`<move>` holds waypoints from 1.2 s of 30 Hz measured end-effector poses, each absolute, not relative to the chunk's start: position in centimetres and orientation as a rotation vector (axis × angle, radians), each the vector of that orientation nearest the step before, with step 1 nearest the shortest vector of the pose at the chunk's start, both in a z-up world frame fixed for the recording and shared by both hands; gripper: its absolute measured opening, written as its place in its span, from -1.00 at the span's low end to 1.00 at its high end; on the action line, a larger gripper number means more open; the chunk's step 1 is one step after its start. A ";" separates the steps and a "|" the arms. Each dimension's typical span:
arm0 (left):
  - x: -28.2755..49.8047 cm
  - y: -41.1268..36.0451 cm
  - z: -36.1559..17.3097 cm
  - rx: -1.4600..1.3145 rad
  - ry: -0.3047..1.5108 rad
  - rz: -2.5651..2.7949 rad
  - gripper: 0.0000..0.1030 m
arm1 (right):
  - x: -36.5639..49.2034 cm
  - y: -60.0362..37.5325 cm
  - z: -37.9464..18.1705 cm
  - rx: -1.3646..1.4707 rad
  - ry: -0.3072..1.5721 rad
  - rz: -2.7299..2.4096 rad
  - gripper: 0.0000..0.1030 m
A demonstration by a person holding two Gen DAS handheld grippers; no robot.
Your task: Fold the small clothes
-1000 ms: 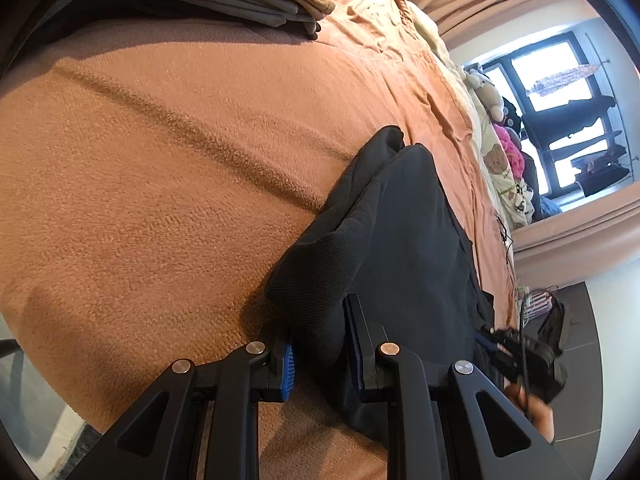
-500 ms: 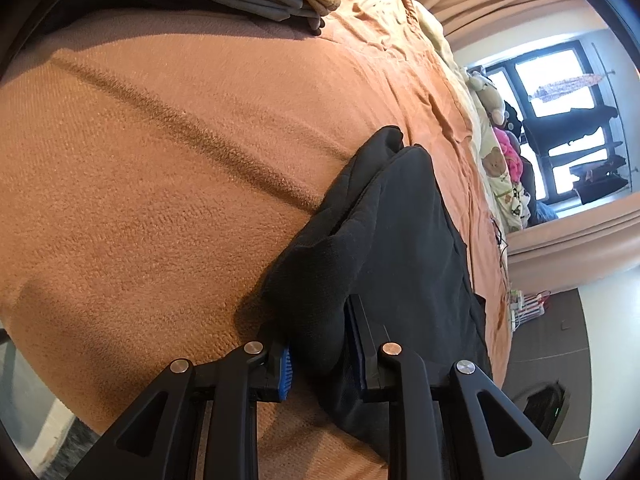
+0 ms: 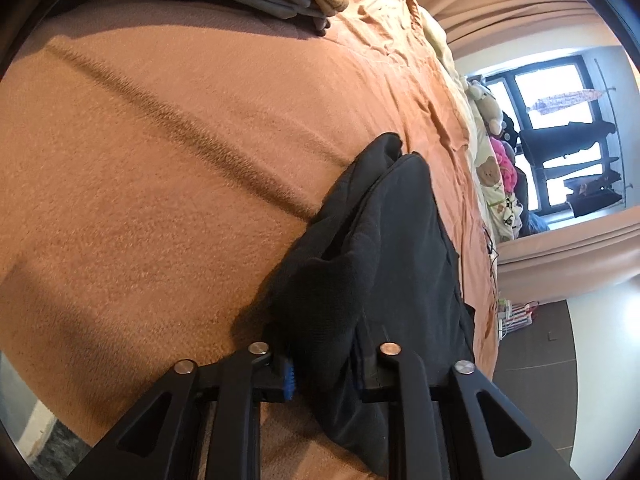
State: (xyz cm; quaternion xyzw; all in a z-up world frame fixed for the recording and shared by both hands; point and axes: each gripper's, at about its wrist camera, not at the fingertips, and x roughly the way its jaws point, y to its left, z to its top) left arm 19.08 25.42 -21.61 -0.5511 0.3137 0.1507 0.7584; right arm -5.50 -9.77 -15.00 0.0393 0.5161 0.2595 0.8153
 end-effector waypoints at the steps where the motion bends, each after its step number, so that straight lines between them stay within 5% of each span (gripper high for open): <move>1: 19.0 25.4 -21.4 -1.198 0.671 0.317 -0.69 | -5.8 -10.0 -15.0 0.080 1.103 0.551 -0.88; 36: 25.7 17.4 -5.4 -0.977 0.512 -0.228 -0.74 | -6.9 -14.0 -15.2 0.280 1.089 0.567 -0.89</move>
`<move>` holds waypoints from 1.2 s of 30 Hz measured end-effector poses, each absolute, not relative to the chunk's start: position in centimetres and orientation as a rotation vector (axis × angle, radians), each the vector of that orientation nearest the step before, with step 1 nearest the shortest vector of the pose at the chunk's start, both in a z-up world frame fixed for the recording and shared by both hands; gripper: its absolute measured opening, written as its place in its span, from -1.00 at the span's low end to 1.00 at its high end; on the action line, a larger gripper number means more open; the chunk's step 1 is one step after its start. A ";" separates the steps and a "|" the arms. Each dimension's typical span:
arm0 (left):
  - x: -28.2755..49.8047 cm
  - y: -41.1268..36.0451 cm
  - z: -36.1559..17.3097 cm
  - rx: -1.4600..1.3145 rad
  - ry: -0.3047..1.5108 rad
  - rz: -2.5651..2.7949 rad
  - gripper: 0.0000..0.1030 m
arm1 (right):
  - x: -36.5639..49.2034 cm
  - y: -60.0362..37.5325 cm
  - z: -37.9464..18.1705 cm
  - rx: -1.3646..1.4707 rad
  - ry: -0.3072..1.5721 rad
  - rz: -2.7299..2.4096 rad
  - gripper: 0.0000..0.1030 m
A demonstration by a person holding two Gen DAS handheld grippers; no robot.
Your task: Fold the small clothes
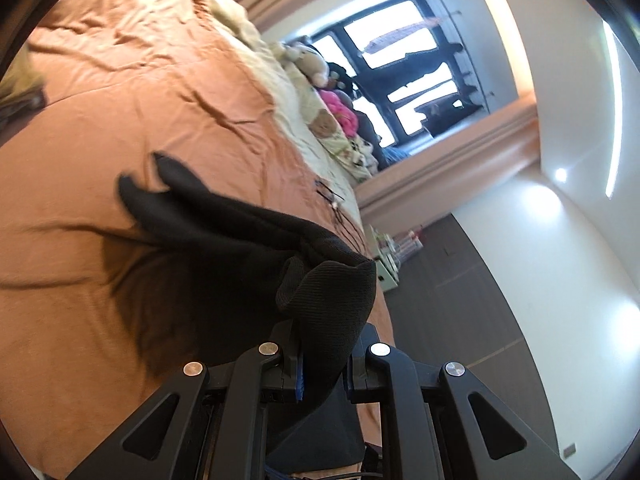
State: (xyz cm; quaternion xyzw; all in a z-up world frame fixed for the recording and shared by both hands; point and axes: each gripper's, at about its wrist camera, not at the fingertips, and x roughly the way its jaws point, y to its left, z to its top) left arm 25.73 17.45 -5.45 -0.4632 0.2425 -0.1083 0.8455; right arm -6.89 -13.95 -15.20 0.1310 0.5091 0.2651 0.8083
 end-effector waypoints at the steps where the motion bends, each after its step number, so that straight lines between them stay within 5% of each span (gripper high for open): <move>1: 26.1 17.0 -5.1 -0.967 0.517 -0.239 -0.74 | -7.0 -14.6 -14.9 0.294 1.080 0.566 -0.89; 20: 32.2 5.6 -3.1 -0.837 0.635 -0.428 -0.73 | -10.9 -30.1 -8.8 0.493 0.845 0.483 -0.85; 22: 32.6 4.2 -3.4 -0.822 0.654 -0.445 -0.73 | -11.5 -30.7 -8.5 0.501 0.833 0.473 -0.64; 24: 33.0 3.1 -3.7 -0.809 0.672 -0.458 -0.73 | -12.4 -32.4 -8.3 0.506 0.811 0.450 0.06; 25: 33.2 2.5 -4.0 -0.805 0.682 -0.465 -0.73 | -12.7 -32.8 -8.2 0.506 0.800 0.439 0.17; 36: 36.1 -3.5 -7.3 -0.764 0.803 -0.521 -0.73 | -16.9 -39.8 -8.6 0.553 0.757 0.379 0.20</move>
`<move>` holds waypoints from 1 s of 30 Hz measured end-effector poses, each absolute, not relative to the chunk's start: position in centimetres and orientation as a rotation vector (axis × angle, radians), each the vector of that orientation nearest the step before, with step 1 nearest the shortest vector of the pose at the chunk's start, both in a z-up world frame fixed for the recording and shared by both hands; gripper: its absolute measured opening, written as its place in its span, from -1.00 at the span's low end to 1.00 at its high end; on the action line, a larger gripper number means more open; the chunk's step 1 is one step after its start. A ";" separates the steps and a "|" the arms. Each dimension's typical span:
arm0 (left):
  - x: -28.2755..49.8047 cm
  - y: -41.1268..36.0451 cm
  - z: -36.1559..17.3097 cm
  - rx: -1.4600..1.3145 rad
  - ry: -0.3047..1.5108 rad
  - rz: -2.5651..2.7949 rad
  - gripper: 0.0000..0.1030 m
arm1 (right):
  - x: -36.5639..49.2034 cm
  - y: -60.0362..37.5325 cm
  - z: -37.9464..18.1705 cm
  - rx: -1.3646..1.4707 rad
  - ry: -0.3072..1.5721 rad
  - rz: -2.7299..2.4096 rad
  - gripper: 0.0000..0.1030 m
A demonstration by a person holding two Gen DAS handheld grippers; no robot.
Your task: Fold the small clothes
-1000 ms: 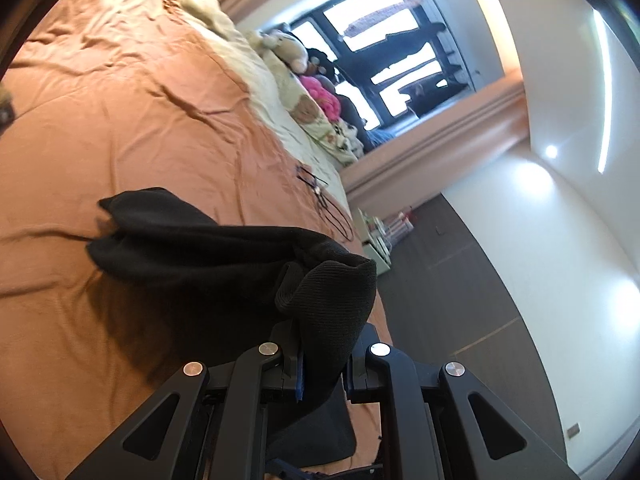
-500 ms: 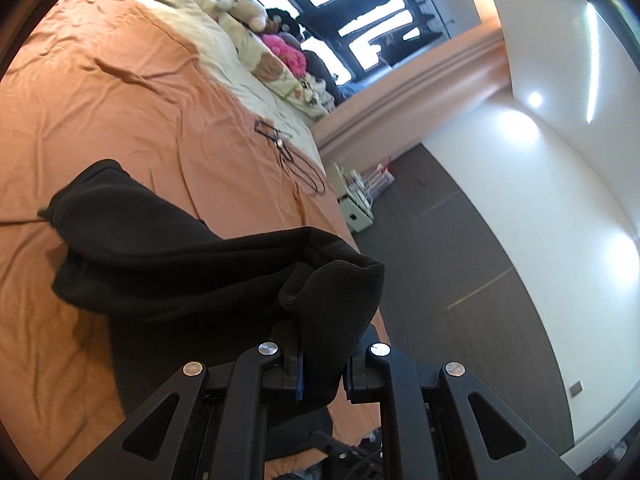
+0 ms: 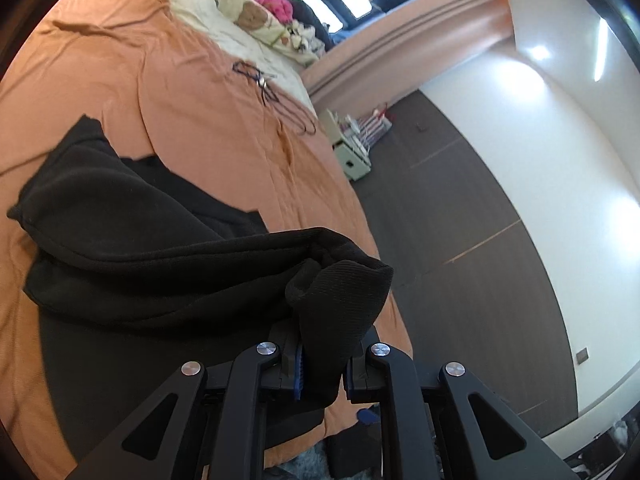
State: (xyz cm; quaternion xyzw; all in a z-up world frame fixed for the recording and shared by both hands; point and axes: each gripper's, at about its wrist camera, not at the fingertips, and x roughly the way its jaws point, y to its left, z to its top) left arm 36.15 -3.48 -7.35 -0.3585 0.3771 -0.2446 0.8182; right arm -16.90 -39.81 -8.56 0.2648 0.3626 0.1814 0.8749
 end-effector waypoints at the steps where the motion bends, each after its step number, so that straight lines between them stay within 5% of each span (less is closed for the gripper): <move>1: 36.3 -4.0 -7.8 -0.760 0.817 -0.523 -0.73 | -17.2 -40.3 -8.7 0.559 0.757 0.369 0.20; 25: 37.3 -15.2 -15.9 -0.650 1.093 -0.638 -0.73 | -20.7 -43.6 -10.0 0.595 0.793 0.363 0.20; 28: 37.0 -15.5 -15.8 -0.641 1.097 -0.655 -0.56 | -20.5 -43.2 -10.4 0.601 0.802 0.367 0.20; 30: 37.3 -15.5 -15.9 -0.653 1.122 -0.669 -0.25 | -20.4 -42.7 -10.6 0.597 0.812 0.375 0.20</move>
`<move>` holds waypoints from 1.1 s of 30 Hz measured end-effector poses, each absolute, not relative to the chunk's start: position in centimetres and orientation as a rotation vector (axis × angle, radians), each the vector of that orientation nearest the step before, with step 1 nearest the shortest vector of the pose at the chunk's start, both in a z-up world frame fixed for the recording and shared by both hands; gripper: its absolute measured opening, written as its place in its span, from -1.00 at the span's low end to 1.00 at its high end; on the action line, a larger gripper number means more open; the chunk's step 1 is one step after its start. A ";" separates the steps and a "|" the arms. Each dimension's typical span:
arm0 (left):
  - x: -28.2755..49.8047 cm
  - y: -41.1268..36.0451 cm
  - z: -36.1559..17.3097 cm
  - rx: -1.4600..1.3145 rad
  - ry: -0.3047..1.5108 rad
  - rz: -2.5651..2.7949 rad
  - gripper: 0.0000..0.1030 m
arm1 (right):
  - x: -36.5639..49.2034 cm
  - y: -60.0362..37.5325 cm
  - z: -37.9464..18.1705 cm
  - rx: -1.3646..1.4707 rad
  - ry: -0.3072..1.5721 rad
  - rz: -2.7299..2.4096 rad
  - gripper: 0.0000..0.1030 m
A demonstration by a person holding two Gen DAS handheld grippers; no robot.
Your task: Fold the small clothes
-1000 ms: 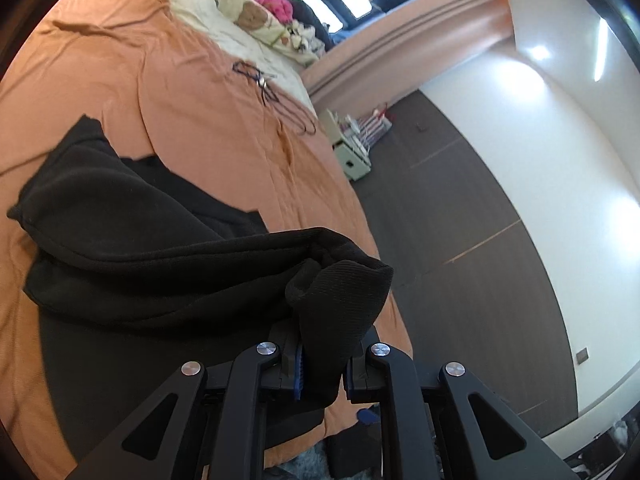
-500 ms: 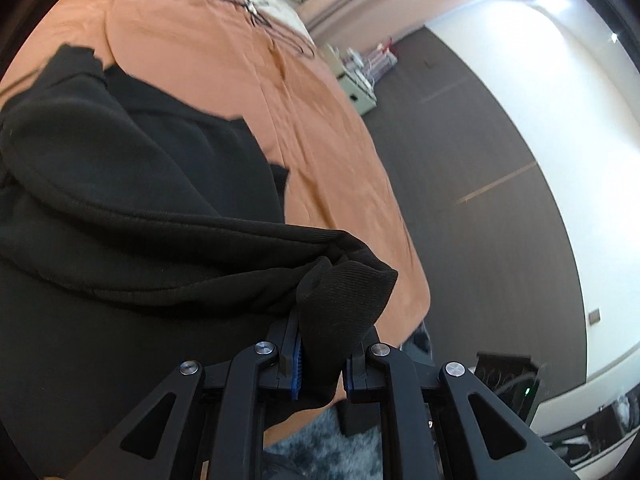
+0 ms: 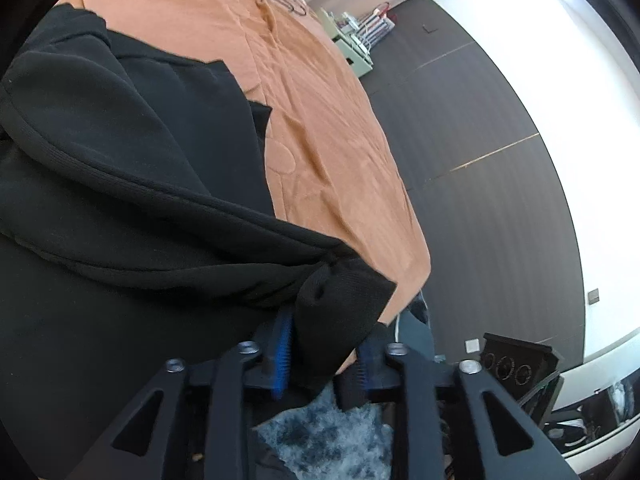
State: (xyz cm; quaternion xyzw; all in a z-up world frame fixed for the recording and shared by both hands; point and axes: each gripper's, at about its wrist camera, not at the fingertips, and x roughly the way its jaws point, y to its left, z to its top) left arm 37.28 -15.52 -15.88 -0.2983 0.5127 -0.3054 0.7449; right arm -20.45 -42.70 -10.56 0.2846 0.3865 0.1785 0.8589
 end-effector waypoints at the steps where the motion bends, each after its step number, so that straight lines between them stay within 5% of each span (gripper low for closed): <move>1: 37.3 -15.5 -15.9 -0.661 1.136 -0.680 -0.17 | -20.4 -42.3 -10.6 0.595 0.813 0.378 0.20; 5: 36.9 -14.0 -15.6 -0.668 1.146 -0.657 0.30 | -20.1 -40.9 -10.5 0.575 0.822 0.402 0.20; 9: 36.8 -11.2 -14.9 -0.691 1.111 -0.605 0.47 | -19.1 -39.7 -10.7 0.568 0.836 0.418 0.20; 25: 38.4 -1.5 -16.5 -0.782 1.070 -0.367 0.48 | -13.2 -35.8 -9.7 0.466 0.837 0.362 0.20; 30: 39.3 0.1 -16.7 -0.810 1.047 -0.331 0.48 | -13.4 -36.6 -10.8 0.478 0.853 0.283 -0.59; 33: 40.3 0.7 -16.3 -0.798 1.020 -0.298 0.48 | -14.0 -37.1 -12.5 0.515 0.891 0.281 -0.68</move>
